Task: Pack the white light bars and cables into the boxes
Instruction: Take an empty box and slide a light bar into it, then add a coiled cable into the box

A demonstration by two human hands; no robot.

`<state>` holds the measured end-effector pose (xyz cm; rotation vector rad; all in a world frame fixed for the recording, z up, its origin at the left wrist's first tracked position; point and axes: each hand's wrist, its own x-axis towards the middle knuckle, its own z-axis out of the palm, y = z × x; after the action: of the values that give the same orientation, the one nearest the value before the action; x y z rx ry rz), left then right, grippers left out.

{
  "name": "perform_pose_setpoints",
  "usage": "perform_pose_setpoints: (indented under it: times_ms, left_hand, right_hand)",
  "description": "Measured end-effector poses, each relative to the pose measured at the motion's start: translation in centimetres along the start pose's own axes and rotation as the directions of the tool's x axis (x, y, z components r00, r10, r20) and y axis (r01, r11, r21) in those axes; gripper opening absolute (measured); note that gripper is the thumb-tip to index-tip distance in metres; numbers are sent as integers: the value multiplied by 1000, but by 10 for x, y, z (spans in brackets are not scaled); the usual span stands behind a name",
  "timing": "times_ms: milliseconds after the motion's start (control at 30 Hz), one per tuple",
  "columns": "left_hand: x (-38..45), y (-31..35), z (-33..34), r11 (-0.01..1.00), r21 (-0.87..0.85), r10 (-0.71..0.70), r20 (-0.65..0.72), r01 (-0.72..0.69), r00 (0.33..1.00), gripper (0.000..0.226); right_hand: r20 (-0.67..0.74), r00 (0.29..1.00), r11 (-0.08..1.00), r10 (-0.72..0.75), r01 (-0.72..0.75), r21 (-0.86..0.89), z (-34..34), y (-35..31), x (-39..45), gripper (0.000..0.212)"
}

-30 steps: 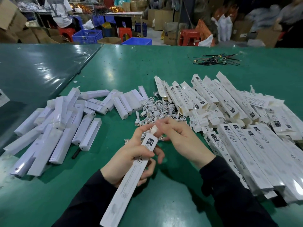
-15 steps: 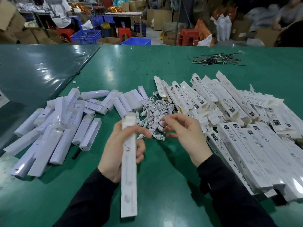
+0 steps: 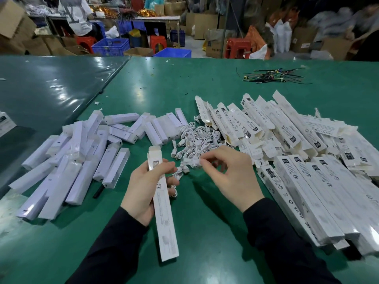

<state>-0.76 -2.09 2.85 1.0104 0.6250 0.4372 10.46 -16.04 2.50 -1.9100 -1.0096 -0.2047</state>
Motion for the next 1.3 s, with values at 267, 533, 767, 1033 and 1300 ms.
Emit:
perform_pose_setpoints:
  times_ms: [267,533,767,1033,1300]
  left_hand:
    - [2,2,1,995,-76,-63,-22,61,998,40]
    - [-11,5,4,959,126,-283,353,255,892,17]
    - [-11,2,7,954,106,-301,298,282,906,18]
    - [-5,-3,4,942,27,-331,235,335,914,16]
    - [-6,0,6,929,108,-370,194,355,909,34]
  right_hand:
    - [-53,970,791,238,-162,589,10,-14,-2,17]
    - [71,965,705,253,-235,669,-3,-9,7,14]
    - [244,964,853,108,-216,476,1,-16,0,15]
    - [375,918,987,-132,88,132,1,-22,-3,71]
    - [240,950,973,-198,160,168,-5,-23,-1,44]
